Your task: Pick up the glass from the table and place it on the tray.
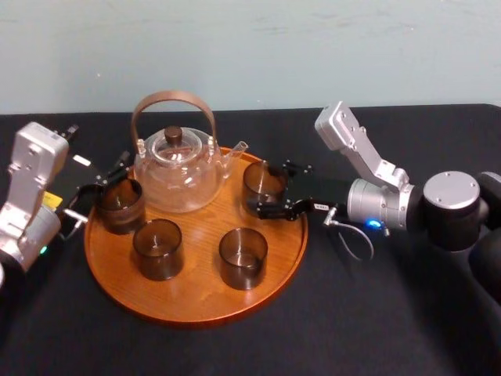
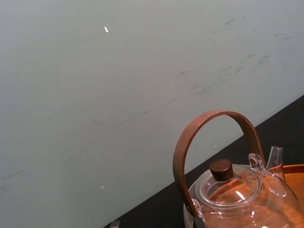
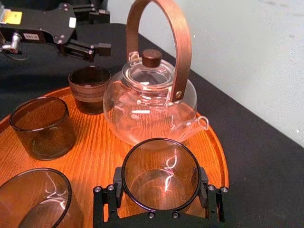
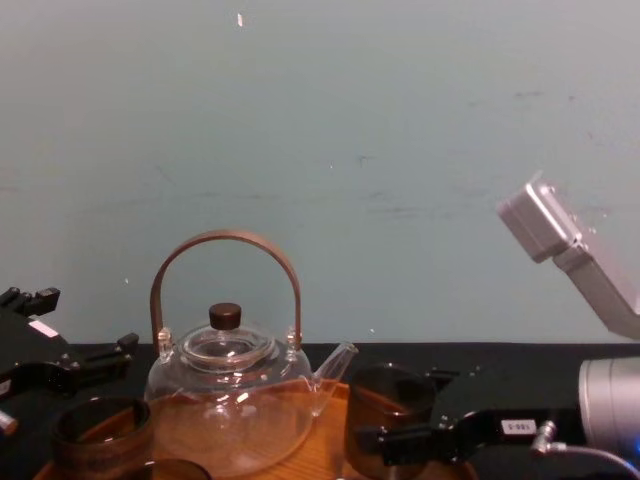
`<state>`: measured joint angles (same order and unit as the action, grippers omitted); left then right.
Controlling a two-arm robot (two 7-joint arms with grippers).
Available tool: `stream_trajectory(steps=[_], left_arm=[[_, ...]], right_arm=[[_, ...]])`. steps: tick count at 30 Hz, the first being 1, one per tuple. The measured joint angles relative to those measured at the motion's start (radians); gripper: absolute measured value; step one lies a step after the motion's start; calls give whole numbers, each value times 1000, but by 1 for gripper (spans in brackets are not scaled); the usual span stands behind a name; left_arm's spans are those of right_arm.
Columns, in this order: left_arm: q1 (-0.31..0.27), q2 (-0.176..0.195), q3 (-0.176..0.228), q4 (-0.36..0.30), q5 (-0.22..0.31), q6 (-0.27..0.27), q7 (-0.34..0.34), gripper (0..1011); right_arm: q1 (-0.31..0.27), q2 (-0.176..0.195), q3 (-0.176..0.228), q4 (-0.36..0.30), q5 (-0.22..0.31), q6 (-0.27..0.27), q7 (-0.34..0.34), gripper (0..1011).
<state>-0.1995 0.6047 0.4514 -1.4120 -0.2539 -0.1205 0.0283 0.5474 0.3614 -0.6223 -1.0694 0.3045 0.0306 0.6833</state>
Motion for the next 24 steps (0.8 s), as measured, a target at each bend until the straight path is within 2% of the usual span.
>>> stream_trajectory(steps=[9,24], left_arm=[[0,0,0,0,0,0,0,1001],[0,0,0,0,0,0,0,1001]], right_arm=[[9,-21,-3,53,-11,-10,3,904],[8,-30,-3,65,-29,-6,-1,904]])
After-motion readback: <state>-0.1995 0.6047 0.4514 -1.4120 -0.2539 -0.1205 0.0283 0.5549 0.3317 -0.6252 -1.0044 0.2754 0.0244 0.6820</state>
